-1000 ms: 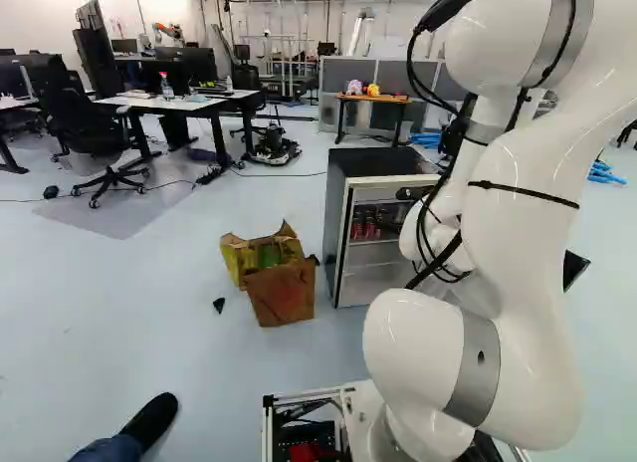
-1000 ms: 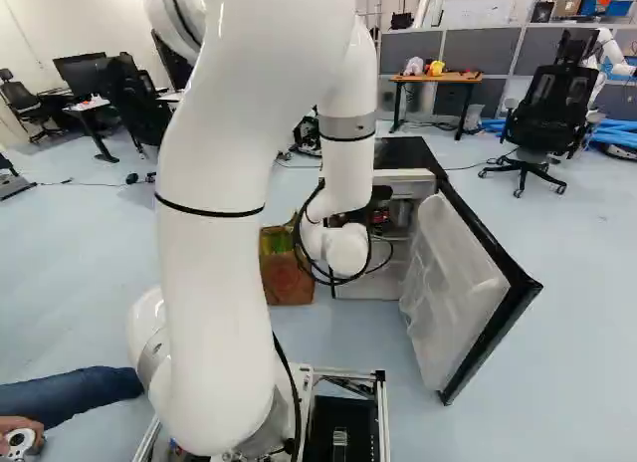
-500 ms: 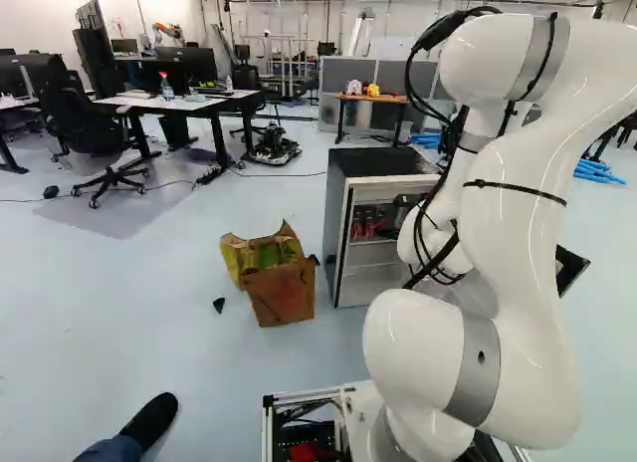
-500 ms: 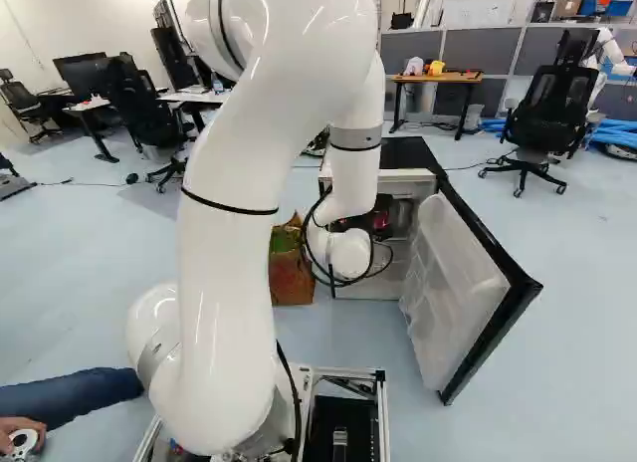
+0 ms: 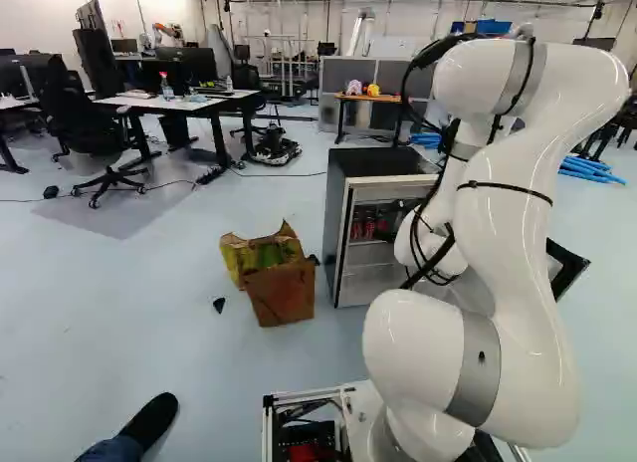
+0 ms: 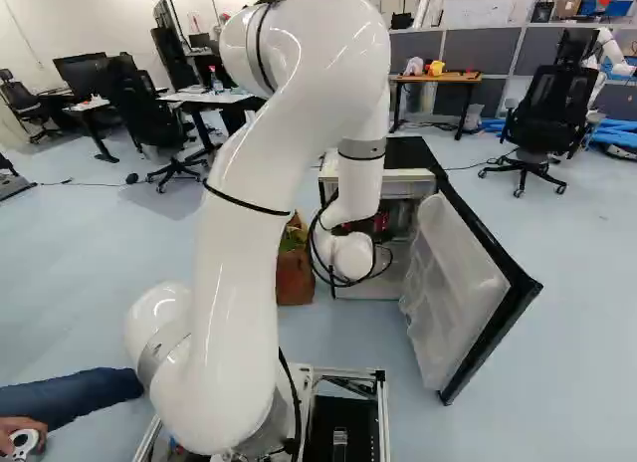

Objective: Grab a drink from the fridge

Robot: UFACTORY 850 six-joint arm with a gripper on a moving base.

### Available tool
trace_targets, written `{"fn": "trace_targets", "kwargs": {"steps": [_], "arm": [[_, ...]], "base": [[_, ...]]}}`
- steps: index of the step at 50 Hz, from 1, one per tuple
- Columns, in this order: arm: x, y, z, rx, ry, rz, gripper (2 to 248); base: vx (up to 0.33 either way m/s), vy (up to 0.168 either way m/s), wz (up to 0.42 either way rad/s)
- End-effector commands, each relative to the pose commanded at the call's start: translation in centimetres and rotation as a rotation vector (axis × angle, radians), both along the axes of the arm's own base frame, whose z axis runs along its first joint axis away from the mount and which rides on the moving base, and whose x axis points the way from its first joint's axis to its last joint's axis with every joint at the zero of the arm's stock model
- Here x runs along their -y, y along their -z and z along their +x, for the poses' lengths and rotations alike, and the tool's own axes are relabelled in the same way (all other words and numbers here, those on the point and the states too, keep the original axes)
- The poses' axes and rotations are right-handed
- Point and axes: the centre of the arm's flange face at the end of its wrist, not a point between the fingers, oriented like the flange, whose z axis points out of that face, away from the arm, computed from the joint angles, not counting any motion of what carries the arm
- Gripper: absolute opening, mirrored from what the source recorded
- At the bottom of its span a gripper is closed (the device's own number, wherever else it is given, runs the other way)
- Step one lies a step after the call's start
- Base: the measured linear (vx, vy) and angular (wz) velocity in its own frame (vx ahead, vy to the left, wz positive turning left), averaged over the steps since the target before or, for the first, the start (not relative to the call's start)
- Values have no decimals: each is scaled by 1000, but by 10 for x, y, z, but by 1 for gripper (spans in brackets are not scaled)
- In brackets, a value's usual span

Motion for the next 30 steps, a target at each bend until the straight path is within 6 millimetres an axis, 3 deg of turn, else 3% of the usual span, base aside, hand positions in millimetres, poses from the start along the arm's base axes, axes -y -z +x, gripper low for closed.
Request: {"fn": "trace_targets", "kwargs": {"steps": [30], "arm": [[5,32,25,77,-12,8,247]], "base": [[0,0,0]]}}
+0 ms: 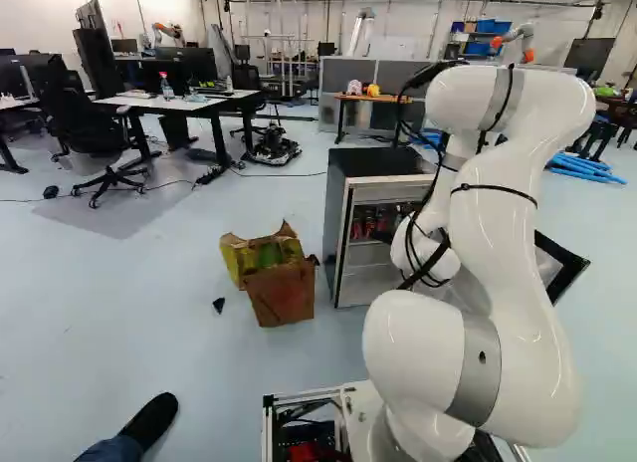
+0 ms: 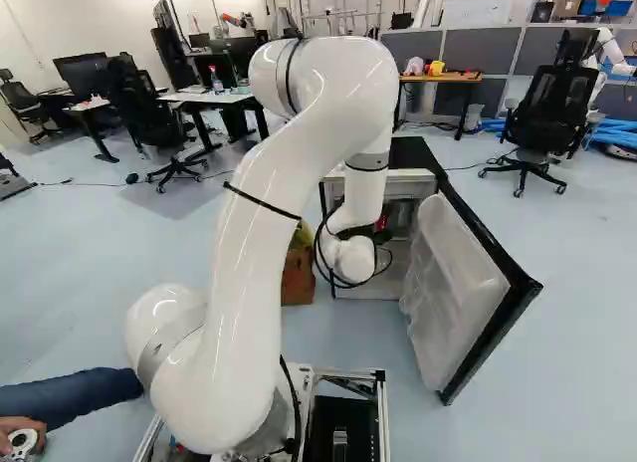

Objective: Grab a drink from the fridge

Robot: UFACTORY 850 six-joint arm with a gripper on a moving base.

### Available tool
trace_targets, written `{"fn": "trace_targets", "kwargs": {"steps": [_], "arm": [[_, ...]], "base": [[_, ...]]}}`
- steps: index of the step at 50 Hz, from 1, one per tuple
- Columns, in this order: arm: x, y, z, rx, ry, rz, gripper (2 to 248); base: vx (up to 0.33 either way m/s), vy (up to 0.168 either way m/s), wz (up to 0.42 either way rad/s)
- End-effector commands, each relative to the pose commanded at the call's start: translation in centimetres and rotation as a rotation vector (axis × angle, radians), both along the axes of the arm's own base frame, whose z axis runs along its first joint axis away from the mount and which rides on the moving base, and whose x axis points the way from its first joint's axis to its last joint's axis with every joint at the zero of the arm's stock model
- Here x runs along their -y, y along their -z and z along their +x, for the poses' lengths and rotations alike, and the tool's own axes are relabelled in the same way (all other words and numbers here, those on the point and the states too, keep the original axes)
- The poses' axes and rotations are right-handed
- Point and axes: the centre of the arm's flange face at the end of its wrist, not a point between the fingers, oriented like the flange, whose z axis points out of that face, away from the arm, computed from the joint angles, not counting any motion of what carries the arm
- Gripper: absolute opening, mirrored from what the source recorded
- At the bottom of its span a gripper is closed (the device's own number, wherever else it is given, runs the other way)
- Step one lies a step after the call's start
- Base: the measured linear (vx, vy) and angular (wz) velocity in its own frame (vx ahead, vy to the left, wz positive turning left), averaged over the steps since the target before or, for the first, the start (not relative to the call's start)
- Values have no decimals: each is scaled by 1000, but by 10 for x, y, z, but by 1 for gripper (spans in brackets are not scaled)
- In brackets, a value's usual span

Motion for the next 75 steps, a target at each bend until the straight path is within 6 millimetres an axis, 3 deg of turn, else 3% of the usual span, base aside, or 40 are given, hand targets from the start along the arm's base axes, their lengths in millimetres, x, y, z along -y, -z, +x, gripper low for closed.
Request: {"fn": "trace_targets", "kwargs": {"steps": [75], "arm": [[10,107,65,39,-44,7,247]], "base": [[0,0,0]]}}
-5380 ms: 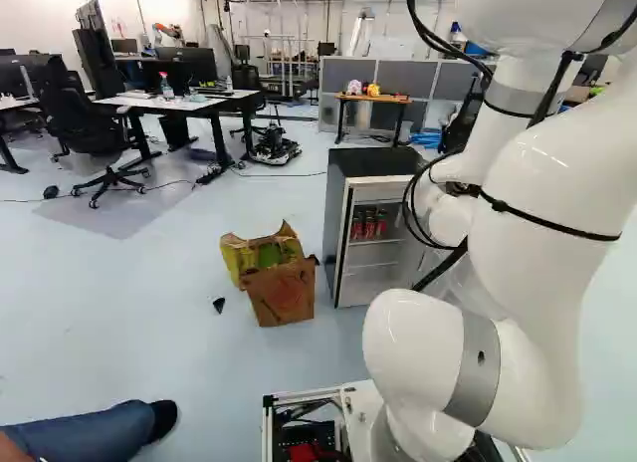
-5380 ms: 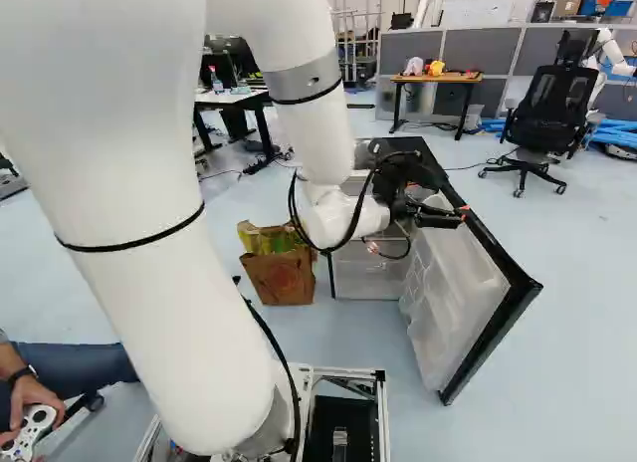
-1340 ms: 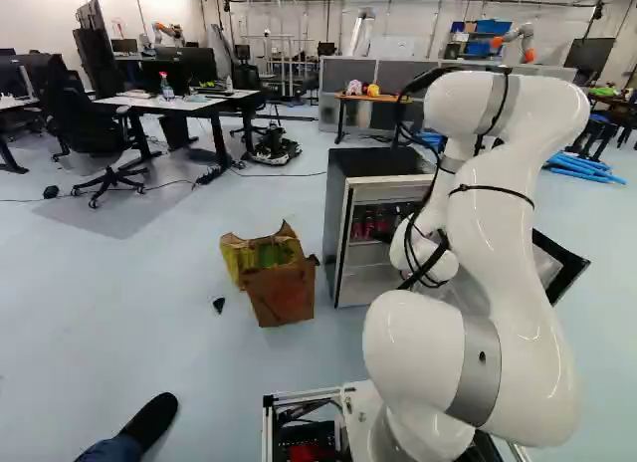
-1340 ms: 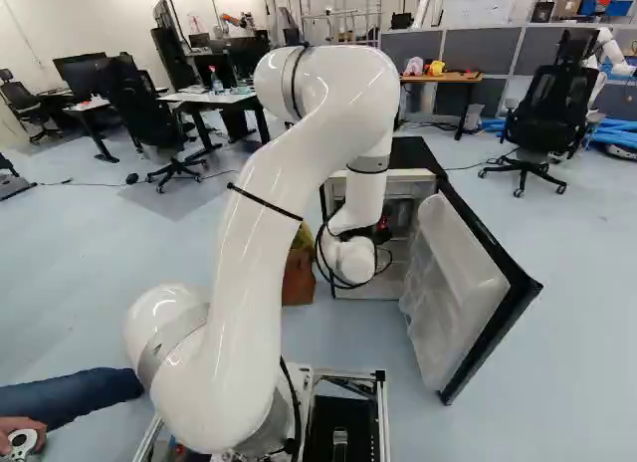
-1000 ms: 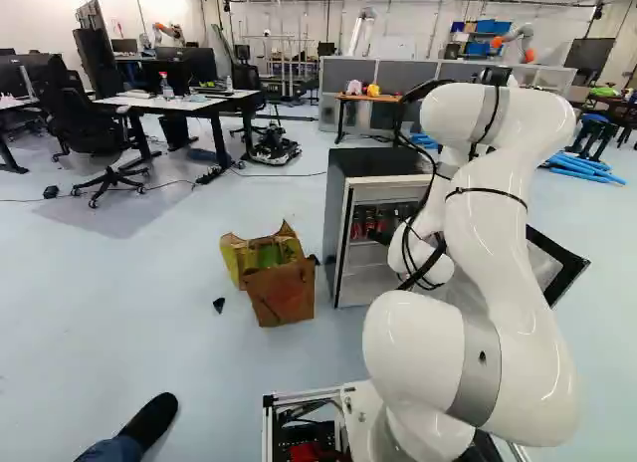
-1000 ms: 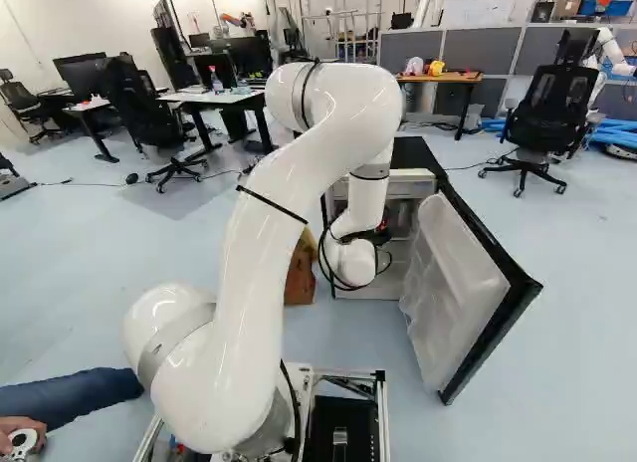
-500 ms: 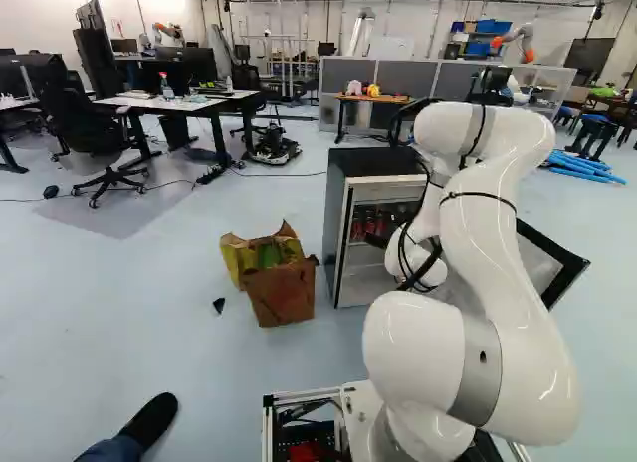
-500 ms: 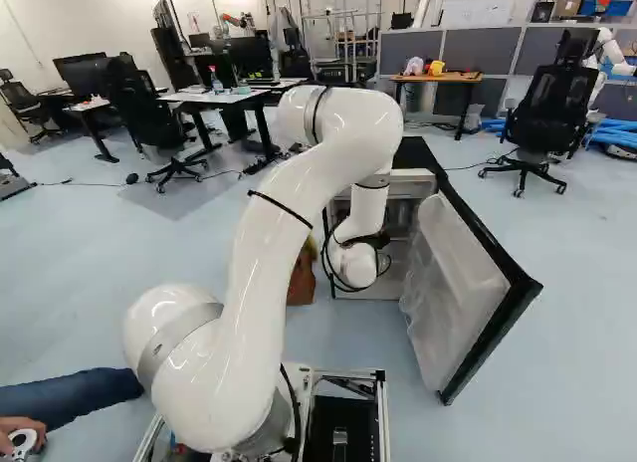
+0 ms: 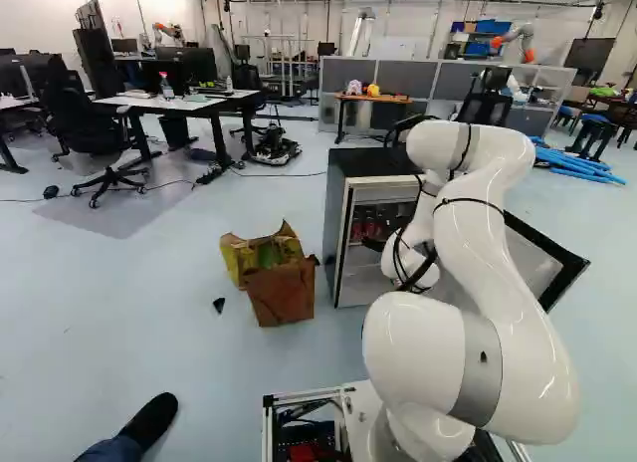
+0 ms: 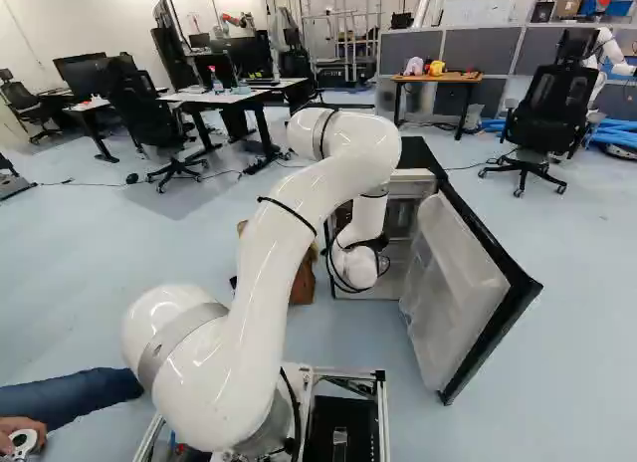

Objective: Grab a drink from the fridge

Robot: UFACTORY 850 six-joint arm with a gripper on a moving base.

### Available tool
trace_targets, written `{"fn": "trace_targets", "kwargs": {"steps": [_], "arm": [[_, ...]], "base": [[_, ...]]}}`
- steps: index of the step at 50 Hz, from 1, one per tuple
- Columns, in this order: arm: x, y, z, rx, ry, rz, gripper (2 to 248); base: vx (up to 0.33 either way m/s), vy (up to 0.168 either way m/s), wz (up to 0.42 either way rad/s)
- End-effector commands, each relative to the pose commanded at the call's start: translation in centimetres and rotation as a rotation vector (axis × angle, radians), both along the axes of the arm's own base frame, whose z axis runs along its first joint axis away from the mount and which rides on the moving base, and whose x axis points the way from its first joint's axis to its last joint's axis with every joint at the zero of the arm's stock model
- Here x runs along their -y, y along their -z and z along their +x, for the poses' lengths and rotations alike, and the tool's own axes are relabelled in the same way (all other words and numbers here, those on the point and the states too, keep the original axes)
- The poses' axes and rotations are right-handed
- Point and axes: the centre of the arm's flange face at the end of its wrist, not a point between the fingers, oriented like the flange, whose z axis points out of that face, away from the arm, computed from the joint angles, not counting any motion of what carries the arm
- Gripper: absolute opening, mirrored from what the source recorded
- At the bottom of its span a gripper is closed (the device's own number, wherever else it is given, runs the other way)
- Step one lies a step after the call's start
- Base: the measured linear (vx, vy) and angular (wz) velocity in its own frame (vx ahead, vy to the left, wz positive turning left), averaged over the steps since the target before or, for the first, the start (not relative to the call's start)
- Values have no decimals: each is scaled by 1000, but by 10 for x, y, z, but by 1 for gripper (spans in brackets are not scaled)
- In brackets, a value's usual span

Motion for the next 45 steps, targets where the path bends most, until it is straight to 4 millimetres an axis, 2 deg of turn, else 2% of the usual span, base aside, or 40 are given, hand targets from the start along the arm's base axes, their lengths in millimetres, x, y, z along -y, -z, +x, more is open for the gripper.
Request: {"fn": "trace_targets", "kwargs": {"steps": [45], "arm": [[4,17,46,49,-34,-33,247]], "base": [[0,0,0]]}}
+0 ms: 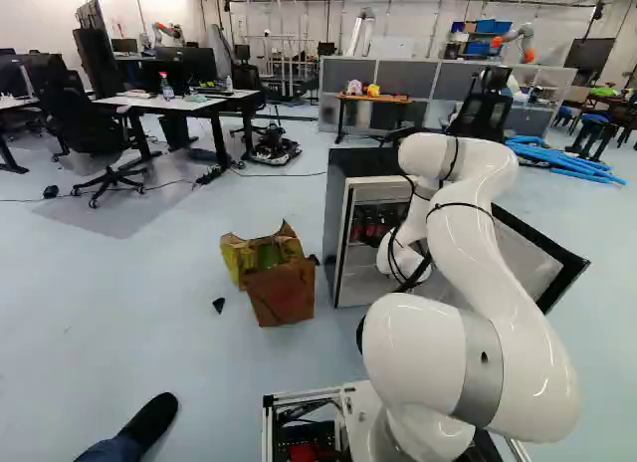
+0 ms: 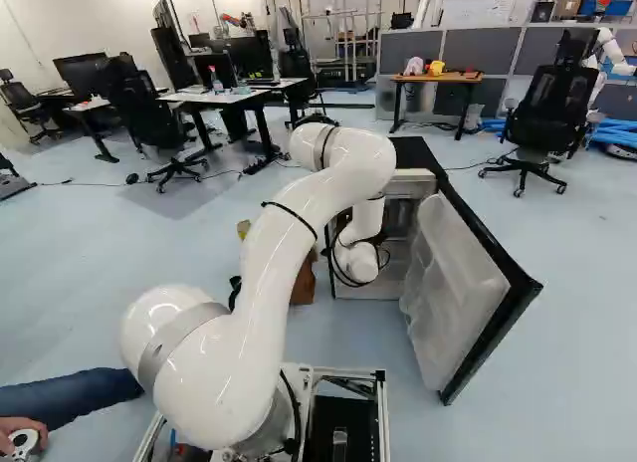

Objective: Grab a drink from the fridge

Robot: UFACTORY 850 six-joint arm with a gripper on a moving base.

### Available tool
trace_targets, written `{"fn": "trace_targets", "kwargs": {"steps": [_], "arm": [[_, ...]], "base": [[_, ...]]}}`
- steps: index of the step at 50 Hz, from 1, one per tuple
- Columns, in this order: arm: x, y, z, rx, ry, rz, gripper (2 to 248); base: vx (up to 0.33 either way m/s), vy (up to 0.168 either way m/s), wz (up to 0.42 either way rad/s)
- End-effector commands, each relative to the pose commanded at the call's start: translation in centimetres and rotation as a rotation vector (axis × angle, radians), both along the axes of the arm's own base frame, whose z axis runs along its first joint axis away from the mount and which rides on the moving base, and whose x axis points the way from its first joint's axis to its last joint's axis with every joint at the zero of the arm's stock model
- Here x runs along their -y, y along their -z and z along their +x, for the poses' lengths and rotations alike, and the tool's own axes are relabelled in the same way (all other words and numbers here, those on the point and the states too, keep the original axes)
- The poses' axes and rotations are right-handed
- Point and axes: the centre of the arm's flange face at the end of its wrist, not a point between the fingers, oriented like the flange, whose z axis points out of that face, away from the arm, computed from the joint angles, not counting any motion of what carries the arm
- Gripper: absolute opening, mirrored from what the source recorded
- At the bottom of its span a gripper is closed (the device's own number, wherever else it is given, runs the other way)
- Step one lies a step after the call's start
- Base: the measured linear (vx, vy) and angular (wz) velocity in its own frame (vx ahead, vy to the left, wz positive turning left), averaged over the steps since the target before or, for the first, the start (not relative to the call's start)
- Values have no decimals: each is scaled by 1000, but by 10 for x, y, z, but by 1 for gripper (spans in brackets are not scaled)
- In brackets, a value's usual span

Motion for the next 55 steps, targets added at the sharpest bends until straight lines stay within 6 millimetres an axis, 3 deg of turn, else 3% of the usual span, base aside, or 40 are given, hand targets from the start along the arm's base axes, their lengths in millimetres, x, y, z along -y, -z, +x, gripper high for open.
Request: {"fn": "trace_targets", "kwargs": {"steps": [31,32,46,47,55], "arm": [[1,5,10,-8,-8,-8,244],[1,5,10,-8,-8,-8,230],[1,5,10,-8,-8,-8,206],[1,5,10,-8,-8,-8,194],[1,5,10,-8,-8,-8,191]], "base": [[0,0,0],[0,0,0],[0,0,0],[0,0,0],[0,0,0]]}}
